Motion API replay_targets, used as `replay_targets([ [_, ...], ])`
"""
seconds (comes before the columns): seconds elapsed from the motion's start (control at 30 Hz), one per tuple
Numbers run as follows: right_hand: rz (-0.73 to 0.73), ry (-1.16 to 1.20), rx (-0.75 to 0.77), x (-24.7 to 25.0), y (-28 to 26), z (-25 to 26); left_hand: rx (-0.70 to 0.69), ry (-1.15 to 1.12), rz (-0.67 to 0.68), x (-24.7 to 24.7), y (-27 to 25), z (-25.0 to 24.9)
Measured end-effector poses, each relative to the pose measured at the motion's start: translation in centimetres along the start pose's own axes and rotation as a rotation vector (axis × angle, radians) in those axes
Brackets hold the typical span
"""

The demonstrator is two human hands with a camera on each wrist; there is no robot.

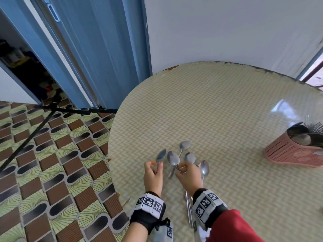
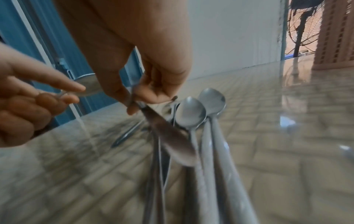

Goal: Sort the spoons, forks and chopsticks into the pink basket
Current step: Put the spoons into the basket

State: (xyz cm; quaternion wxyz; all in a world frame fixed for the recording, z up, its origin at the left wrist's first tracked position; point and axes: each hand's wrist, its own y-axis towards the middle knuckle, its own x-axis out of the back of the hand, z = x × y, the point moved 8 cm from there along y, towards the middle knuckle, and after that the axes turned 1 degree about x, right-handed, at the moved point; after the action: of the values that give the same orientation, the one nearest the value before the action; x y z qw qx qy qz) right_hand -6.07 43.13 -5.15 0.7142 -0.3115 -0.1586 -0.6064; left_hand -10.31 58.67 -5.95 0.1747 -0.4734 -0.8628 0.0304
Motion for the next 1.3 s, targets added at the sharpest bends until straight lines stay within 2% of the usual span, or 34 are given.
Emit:
replay_targets([
  [0.1,-0.055,0.223,0.053,2.6,-0.9,0.2,-0.113,-0.046,0.007,-1.2,-0.8,-2.2],
  [0.27,-0.141,0.463,0.111,8.8,-2.2,0.2,-0.102,-0.103,0.093,-5.0,-1.8,-5.0],
  [0.47,-0.249,0.434,0.259,16.9,-3.7,-0.6,-0.170,-0.191,0.162,-10.3,-4.6,-10.1],
  [0.57,-0.330,0.458,0.301,21.3,-4.3,-1.3,-0.289,-0.197,0.215,-13.2,-6.7,-13.9],
  [0.77,-0.534,0.499,0.332,30.9,-4.8,-3.6,-0.535,-0.144,0.238,-18.5,-10.7,-21.4],
  [0.87,-0.592,0.494,0.322,34.9,-4.6,-4.9,-0.634,-0.115,0.227,-21.1,-12.1,-24.0],
  [1.0,-0.697,0.521,0.383,40.1,-4.8,-5.5,-0.756,-0.138,0.218,-23.6,-13.7,-26.8],
  [1.13,-0.783,0.566,0.375,43.4,-3.8,-7.0,-0.817,-0.188,0.188,-25.2,-14.6,-28.6],
  [1.3,-0.772,0.439,0.325,43.2,-1.8,-8.6,-0.843,-0.145,0.196,-28.1,-14.8,-28.3],
])
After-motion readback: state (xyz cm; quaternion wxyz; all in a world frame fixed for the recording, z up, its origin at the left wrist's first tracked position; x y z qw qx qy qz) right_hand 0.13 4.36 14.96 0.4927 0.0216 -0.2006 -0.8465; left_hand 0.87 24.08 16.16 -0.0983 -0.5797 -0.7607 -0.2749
